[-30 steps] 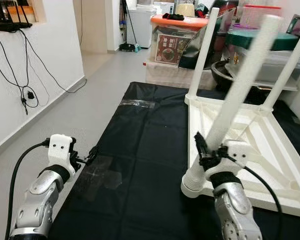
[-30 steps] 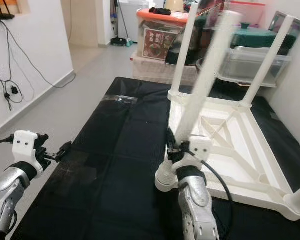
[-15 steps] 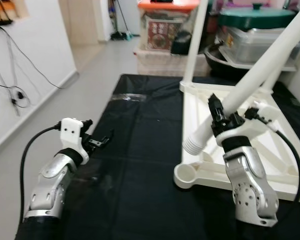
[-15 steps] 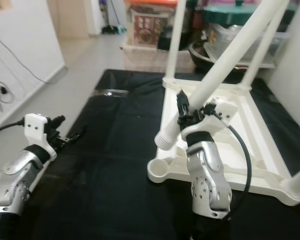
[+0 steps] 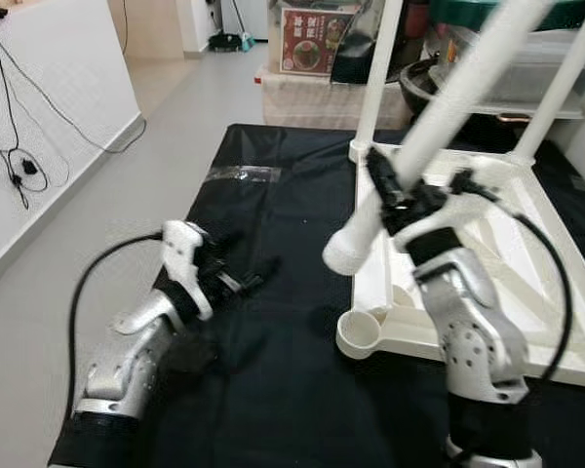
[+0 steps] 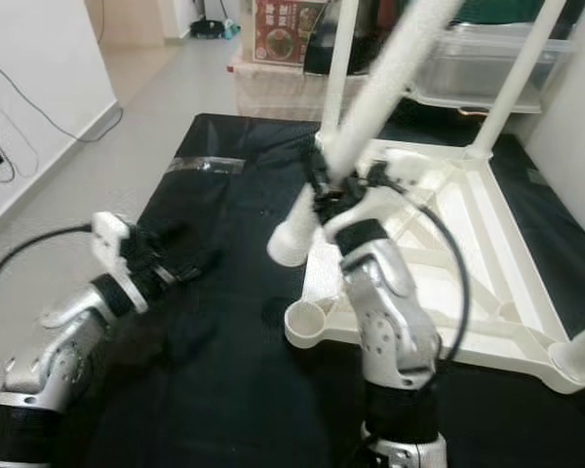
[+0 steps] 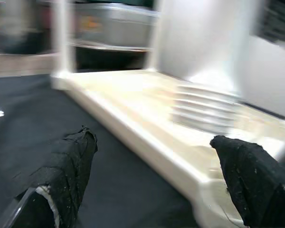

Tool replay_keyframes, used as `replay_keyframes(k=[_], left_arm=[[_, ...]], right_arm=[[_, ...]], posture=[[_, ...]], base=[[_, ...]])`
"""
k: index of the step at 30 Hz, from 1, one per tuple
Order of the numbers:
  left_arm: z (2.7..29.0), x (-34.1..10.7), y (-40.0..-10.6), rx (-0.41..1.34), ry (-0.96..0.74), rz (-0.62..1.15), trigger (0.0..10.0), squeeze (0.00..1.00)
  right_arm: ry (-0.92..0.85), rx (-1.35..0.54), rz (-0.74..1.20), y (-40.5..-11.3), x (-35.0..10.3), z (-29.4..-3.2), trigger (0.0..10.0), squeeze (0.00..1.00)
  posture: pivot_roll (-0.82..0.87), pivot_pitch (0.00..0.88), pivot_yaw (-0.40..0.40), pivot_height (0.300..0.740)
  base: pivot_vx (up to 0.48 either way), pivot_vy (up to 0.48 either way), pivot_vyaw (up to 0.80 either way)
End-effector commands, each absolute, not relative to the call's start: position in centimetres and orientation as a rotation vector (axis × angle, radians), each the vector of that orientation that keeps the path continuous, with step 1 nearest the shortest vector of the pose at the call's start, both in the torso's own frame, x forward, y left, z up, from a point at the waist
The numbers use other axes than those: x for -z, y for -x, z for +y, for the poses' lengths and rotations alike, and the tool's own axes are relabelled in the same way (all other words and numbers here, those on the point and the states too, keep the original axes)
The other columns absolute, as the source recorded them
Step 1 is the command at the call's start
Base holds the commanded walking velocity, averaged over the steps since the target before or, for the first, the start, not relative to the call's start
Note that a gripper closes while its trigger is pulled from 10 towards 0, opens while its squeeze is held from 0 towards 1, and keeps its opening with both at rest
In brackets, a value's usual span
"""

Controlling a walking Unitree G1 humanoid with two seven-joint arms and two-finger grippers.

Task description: Building children table

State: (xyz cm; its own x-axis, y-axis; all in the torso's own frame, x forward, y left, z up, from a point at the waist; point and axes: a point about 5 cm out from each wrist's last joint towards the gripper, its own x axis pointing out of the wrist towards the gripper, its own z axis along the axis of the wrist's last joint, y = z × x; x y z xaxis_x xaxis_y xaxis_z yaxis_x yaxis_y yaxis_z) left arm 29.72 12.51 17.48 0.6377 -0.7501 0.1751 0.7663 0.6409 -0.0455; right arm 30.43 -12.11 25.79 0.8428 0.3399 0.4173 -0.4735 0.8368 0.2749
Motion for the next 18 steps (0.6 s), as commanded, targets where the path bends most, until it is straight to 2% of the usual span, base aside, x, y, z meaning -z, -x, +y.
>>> replay_keyframes(k=[1,5,7,9,12,18], left_arm=[[12.0,-17.7,-29.5,0.957,0.098,-0.127,10.0,1.00],[11.4,-17.6,-29.3,1.050,0.077,-0.099,10.0,1.00],[11.6,-17.4,-29.4,1.070,0.056,-0.085,10.0,0.92],[11.8,-17.4,-29.6,1.069,0.042,-0.080,10.0,0.92],[12.1,-17.6,-30.1,1.051,0.015,-0.086,10.0,0.85],[12.2,-17.8,-31.2,1.017,-0.019,-0.105,10.0,0.86]], right_arm=[[-0.354,-0.515,-0.362,-30.5,-26.3,-10.8,0.0,0.00],[-0.327,-0.584,-0.356,-30.6,-26.4,-9.2,0.0,0.00],[-0.325,-0.632,-0.350,-30.4,-26.4,-8.2,0.0,0.00],[-0.327,-0.660,-0.348,-30.3,-26.5,-7.6,0.0,0.00],[-0.317,-0.715,-0.348,-29.7,-26.5,-7.0,0.0,0.00],[-0.309,-0.783,-0.341,-28.8,-26.4,-6.0,0.0,0.00]], posture=[[0.11,0.000,-0.027,0.740],[0.11,0.000,-0.023,0.740],[0.11,0.000,-0.023,0.740],[0.11,0.000,-0.024,0.740],[0.10,0.000,-0.025,0.740],[0.10,0.000,-0.024,0.740]], base=[[0.000,0.000,0.00],[0.000,0.000,0.00],[0.000,0.000,0.00],[0.000,0.000,0.00],[0.000,0.000,0.00],[0.000,0.000,0.00]])
